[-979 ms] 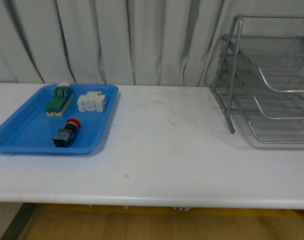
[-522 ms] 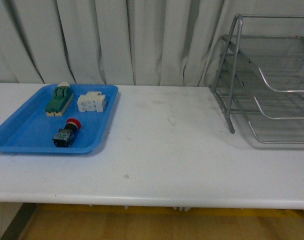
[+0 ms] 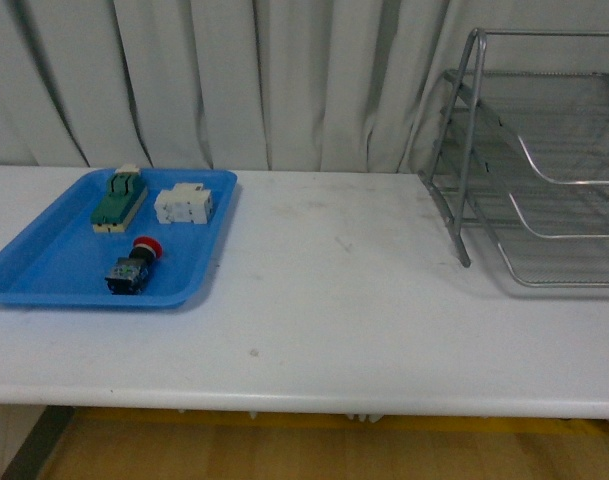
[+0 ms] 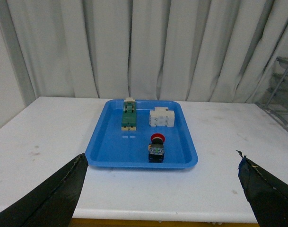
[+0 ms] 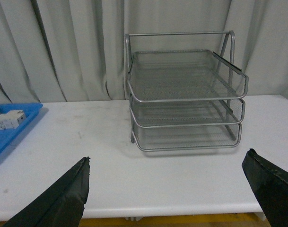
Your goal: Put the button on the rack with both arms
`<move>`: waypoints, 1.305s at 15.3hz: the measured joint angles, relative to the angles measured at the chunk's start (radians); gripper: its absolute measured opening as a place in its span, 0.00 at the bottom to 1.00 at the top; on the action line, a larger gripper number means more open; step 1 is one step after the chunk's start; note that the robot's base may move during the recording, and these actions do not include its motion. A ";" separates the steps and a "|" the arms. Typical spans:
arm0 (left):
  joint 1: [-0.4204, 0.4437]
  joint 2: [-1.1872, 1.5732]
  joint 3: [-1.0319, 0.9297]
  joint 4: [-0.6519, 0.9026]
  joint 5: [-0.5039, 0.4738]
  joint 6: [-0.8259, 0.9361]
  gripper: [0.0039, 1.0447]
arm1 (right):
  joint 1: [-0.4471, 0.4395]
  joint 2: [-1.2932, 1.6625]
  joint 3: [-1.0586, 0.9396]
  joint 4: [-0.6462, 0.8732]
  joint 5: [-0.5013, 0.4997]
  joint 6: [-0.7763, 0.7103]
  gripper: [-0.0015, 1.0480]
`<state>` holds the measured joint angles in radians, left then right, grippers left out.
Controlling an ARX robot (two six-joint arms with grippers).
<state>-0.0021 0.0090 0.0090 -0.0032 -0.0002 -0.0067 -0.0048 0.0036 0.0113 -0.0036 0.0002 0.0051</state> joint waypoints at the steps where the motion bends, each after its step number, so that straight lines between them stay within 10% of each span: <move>1: 0.000 0.000 0.000 0.000 0.000 0.000 0.94 | 0.000 0.000 0.000 0.000 0.000 0.000 0.94; 5: 0.000 0.000 0.000 0.000 0.000 0.000 0.94 | -0.005 0.004 0.002 -0.012 -0.017 0.005 0.94; 6: 0.000 0.000 0.000 0.000 0.000 0.000 0.94 | -0.071 0.103 0.021 0.019 -0.151 0.051 0.94; 10: 0.000 0.000 0.000 0.000 0.000 0.000 0.94 | -0.343 0.770 0.322 0.618 -0.362 0.237 0.94; 15: 0.000 0.000 0.000 0.000 0.000 0.000 0.94 | -0.542 1.516 0.679 0.963 -0.425 0.818 0.94; 20: 0.000 0.000 0.000 0.000 0.000 0.000 0.94 | -0.504 1.984 0.661 1.286 -0.499 1.456 0.94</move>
<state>-0.0021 0.0090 0.0090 -0.0032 -0.0002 -0.0067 -0.5091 1.9873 0.6724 1.2823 -0.4988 1.4609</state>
